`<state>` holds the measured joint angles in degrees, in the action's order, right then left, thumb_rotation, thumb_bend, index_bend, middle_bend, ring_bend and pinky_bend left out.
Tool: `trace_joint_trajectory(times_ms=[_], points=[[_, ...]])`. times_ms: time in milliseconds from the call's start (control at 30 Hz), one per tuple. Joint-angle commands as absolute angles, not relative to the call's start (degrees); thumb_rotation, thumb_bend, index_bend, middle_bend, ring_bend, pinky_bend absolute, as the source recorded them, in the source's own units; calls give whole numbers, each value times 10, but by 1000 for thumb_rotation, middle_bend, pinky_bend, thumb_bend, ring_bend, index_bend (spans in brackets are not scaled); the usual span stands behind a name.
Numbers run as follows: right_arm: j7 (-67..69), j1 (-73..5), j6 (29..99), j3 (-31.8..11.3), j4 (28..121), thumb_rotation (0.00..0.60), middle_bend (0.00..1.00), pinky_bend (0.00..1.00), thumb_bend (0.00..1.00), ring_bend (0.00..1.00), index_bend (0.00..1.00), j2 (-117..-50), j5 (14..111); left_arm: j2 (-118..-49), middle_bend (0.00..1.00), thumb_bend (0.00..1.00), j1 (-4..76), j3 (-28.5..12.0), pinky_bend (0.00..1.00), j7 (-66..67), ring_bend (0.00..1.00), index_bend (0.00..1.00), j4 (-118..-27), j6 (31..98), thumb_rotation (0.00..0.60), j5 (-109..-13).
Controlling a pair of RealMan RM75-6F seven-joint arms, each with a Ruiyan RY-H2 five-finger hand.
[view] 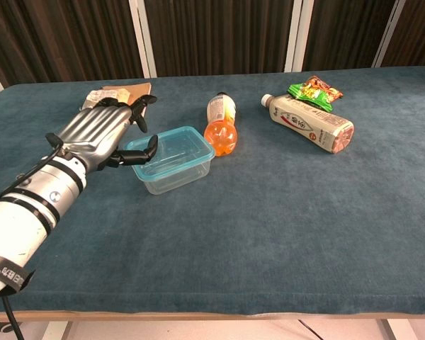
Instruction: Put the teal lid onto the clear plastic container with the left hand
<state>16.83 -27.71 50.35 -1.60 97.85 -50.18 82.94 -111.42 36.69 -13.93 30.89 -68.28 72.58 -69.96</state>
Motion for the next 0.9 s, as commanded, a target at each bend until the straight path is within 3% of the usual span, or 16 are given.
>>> trace_joint_trajectory(times_ms=[33,900], points=[[160,-278,502,-17,984,600,0,0,129,0,0,-500,824,-1122,318,492,367,-135,0,302,134,0,-672,720,210,-700],[144,-277,496,-18,984,600,0,0,129,0,0,-504,812,-1139,330,491,362,-131,0,307,140,0,-650,702,207,-694]])
